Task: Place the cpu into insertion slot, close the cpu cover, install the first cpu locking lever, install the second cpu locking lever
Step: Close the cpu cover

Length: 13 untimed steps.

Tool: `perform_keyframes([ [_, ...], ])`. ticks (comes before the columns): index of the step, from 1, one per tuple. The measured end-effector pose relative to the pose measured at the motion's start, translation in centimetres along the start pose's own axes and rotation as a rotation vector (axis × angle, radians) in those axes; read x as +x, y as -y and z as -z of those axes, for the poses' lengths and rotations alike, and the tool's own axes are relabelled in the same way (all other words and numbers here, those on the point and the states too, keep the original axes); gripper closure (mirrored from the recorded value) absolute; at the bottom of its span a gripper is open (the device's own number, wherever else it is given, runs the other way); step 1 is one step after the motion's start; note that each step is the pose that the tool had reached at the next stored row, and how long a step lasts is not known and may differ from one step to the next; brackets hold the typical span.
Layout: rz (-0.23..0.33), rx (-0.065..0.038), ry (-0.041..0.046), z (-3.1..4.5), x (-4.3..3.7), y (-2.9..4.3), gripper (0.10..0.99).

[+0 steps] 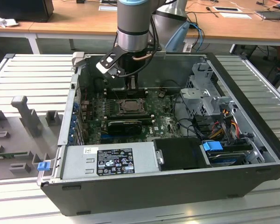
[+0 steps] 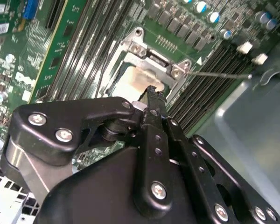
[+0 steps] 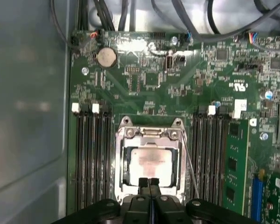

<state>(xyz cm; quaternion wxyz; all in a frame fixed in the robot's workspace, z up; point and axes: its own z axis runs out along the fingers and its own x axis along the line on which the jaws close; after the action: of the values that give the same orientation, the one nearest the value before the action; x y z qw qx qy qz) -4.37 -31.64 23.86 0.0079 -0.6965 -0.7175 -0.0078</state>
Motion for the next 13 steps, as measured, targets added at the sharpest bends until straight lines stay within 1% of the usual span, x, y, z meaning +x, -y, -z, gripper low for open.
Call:
perform_keyframes([
  [5, 0.006, 0.0, 0.0, -0.27, 0.0, 0.08, 0.98],
  [9, 0.039, 0.0, 0.0005, -0.46, -0.25, 0.13, 0.98],
  [13, 0.048, 0.0, 0.0006, -0.5, -0.4, 0.24, 0.98],
])
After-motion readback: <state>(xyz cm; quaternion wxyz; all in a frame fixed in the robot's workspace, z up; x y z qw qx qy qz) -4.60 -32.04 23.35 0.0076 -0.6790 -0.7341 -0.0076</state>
